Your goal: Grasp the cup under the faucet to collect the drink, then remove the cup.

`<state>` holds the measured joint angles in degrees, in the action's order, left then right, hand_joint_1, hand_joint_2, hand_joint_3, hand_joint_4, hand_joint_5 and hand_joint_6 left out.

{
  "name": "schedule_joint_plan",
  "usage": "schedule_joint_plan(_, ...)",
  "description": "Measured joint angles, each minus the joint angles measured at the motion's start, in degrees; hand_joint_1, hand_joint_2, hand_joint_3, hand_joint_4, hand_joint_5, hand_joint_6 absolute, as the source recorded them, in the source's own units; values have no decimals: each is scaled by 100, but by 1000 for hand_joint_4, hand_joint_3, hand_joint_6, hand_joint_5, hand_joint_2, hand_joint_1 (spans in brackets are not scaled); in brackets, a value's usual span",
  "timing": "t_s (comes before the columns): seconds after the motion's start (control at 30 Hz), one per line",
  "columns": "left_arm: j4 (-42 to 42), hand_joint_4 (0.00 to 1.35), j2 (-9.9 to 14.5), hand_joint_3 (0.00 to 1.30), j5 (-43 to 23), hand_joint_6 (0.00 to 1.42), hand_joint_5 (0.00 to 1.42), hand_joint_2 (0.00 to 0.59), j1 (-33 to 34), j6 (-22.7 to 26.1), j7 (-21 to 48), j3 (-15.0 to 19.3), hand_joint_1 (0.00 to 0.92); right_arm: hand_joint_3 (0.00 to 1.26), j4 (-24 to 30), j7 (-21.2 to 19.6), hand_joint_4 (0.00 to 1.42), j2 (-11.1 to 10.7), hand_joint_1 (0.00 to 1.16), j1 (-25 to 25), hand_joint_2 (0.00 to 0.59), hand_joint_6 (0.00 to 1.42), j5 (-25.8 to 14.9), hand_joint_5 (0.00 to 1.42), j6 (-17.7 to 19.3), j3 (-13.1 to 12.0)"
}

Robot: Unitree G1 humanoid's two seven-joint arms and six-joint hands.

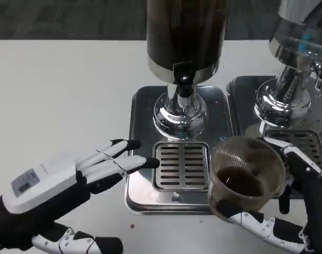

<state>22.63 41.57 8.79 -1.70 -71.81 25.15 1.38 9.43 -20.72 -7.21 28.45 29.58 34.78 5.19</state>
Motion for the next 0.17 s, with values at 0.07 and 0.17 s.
schedule_joint_plan(0.07,0,0,1,114,-6,0,0,146,0,4,0,-7,0,700,0,0,810,1,802,1,189,1303,-1,969,0,-3)
schedule_joint_plan(0.17,0,0,5,114,-87,0,0,146,0,17,0,-17,0,700,0,1,810,4,802,1,189,1303,-3,969,0,-4)
